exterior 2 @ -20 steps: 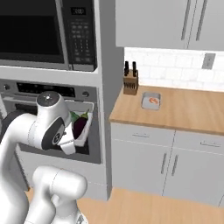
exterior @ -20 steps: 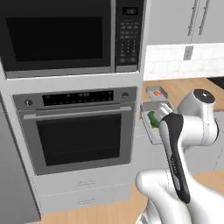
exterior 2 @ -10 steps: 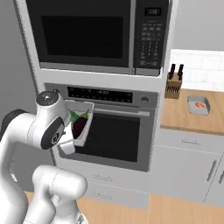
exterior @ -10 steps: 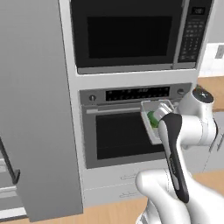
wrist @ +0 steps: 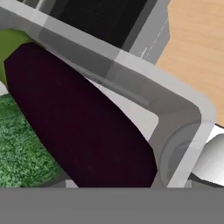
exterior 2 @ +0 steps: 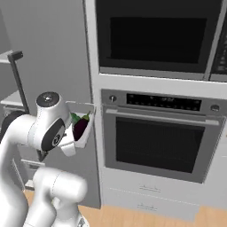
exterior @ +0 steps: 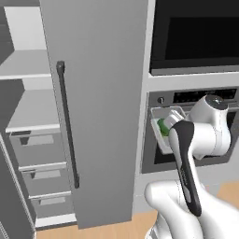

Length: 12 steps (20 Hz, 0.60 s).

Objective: Take the meat container that has the shrimp and place it on the second highest rack of the freezer. Then take the vegetable container that has the broccoli and eggplant and place it on the highest rack of the freezer.

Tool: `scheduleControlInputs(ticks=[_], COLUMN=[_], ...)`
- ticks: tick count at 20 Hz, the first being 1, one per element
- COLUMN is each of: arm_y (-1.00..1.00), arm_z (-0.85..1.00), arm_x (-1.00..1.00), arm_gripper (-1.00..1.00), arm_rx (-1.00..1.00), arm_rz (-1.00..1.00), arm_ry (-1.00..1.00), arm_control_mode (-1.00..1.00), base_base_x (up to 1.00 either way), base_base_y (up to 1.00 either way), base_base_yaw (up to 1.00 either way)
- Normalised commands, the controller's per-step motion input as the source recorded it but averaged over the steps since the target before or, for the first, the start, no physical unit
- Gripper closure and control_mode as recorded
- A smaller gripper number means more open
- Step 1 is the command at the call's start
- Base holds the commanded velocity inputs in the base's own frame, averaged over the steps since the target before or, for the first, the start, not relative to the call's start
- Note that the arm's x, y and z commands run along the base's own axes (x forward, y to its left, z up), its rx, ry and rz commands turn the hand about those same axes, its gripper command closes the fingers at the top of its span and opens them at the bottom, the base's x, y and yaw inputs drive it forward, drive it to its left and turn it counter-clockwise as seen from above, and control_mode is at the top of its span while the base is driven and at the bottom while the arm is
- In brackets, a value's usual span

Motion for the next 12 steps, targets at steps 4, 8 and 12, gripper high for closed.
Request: scheduleControlInputs(ticks=[4, 8, 12], arm_y=[0.00, 0.00, 0.00], arm_z=[0.00, 0.00, 0.00], arm_x=[0.00, 0.00, 0.00], arm_gripper=[1.00, 1.00, 1.00], arm_rx=[0.00, 0.00, 0.00], arm_rz=[0.00, 0.00, 0.00], arm_ry=[0.00, 0.00, 0.00], arm_control_mode=[1.00, 1.00, 1.00], base_base_x=[0.06, 0.18, 0.25], base_base_y=[1.00, 1.00, 0.69], base_base_yaw=[0.00, 0.00, 0.00])
